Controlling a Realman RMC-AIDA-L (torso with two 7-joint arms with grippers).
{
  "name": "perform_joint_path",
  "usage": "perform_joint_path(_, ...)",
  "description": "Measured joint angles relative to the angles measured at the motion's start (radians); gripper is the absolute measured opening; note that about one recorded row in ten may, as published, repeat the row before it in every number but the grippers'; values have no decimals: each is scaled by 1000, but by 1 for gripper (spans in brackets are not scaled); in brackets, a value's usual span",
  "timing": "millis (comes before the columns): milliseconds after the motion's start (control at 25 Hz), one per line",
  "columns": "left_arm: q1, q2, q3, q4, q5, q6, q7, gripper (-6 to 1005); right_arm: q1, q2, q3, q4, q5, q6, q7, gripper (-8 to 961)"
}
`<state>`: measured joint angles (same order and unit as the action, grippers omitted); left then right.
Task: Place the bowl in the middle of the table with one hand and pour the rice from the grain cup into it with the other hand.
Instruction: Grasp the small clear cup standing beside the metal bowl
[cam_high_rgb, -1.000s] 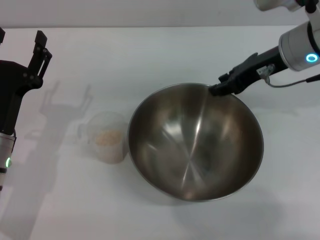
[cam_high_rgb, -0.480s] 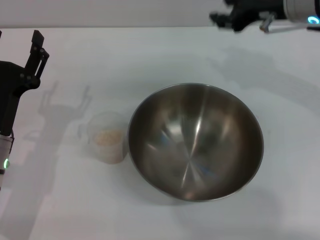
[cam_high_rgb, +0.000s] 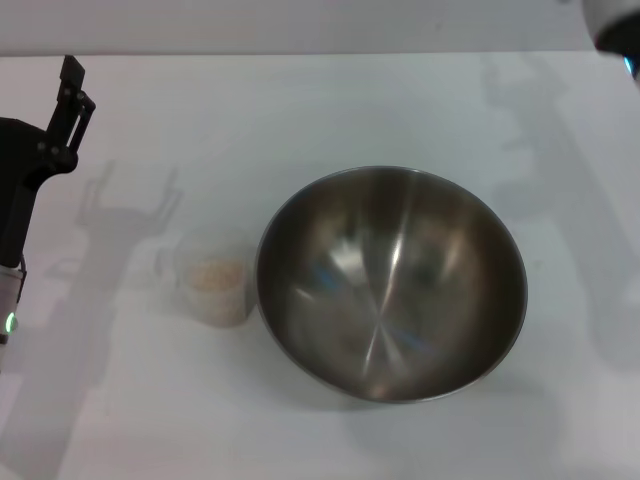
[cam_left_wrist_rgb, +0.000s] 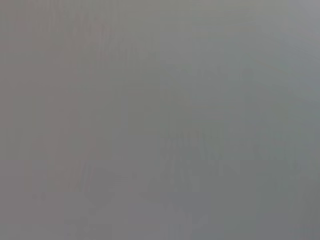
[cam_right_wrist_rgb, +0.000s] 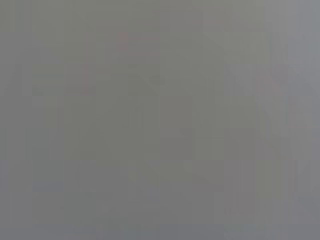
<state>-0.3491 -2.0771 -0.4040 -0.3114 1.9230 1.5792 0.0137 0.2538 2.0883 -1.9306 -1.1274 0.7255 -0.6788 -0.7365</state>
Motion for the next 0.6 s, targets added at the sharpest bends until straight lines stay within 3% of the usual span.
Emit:
perform_joint_path(40, -1, 0, 0, 0, -2, 0, 0, 758, 0, 0, 0, 0, 0, 0, 0, 467)
perform_joint_path(160, -4, 0, -2, 0, -5, -4, 0, 757, 22, -2, -67, 224, 1, -341, 278, 467)
perform_joint_path(280, -1, 0, -2, 0, -4, -2, 0, 756, 40, -6, -80, 436, 1, -523, 598, 467)
perform_joint_path(440, 17, 0, 11, 0, 0, 2, 0, 755, 94, -15, -71, 739, -9, -610, 968, 467)
perform_joint_path(600, 55, 0, 52, -1, 0, 12, 0, 754, 134, -24, -68, 940, -10, -665, 1121, 466)
